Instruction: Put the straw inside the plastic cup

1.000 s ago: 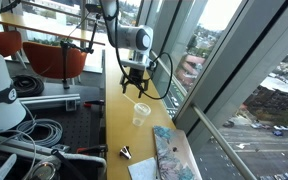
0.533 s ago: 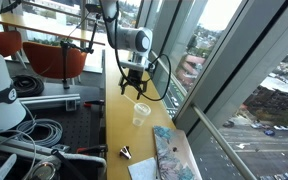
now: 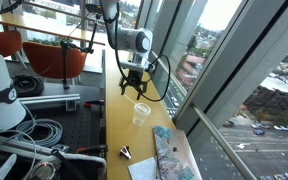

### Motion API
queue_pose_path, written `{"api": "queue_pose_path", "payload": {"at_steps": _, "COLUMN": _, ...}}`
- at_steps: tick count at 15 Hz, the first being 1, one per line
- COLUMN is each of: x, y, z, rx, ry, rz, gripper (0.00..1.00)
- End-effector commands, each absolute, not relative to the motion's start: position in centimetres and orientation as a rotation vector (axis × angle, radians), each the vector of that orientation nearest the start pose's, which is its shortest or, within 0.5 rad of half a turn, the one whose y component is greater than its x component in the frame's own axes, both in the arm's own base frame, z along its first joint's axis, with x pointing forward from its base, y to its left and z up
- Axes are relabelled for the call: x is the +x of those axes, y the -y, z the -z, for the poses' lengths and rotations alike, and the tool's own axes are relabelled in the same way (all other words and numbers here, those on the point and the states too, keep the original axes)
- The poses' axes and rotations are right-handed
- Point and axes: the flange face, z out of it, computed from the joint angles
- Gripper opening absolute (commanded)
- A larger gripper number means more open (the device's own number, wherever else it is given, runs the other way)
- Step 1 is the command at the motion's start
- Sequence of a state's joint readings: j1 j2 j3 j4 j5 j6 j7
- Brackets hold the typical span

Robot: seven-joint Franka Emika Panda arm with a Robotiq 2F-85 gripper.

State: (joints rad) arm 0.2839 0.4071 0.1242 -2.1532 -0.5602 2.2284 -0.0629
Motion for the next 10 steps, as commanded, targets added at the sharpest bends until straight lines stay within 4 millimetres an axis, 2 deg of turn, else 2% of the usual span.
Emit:
{"api": "queue_pose_path", "payload": {"at_steps": 1, "x": 50.4, "y": -20.1, "z": -19.3, "rx": -3.193, "ry": 1.494, "rz": -0.444, "gripper": 1.00}}
{"api": "queue_pose_path", "payload": {"at_steps": 10, "x": 52.3, "y": -19.8, "z": -20.5, "rx": -3.226, "ry": 1.447, "rz": -0.425, "gripper": 1.00}}
